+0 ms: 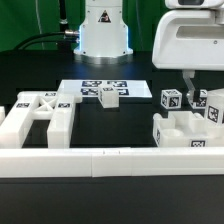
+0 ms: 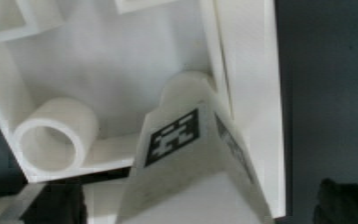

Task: Assemble chair

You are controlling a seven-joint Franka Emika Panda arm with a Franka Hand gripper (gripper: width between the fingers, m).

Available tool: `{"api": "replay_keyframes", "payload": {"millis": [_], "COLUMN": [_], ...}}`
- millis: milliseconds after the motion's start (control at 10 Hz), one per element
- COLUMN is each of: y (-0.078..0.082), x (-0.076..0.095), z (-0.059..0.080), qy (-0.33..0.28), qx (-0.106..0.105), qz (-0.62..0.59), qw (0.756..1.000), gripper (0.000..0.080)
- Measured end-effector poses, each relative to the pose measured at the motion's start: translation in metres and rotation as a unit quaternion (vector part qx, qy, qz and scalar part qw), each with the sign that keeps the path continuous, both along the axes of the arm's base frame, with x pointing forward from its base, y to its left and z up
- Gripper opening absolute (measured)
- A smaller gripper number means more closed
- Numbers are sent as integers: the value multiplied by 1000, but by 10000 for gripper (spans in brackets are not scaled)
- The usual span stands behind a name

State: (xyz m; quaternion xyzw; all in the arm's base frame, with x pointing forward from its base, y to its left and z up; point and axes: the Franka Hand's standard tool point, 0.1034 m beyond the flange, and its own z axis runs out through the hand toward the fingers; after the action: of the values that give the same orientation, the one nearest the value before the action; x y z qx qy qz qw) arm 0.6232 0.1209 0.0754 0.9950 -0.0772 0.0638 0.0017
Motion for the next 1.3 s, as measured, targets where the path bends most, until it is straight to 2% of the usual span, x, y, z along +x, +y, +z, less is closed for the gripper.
{"api": "replay_keyframes", "payload": {"millis": [300,400,500,600,700,900,1300], "y": [0,-1,-1,-1,-1,-1,-15], "x": [0,0,0,0,0,0,0], "z": [0,0,0,0,0,0,1], "qy": [1,1,1,1,0,0,-3], "qx": [-15,-15,-15,-14,-14,-7,5], "qz": [78,75,74,64,64,17,-136], "qw": [997,997,997,998,998,1000,991], "gripper": [648,510,510,372,285,285,285]}}
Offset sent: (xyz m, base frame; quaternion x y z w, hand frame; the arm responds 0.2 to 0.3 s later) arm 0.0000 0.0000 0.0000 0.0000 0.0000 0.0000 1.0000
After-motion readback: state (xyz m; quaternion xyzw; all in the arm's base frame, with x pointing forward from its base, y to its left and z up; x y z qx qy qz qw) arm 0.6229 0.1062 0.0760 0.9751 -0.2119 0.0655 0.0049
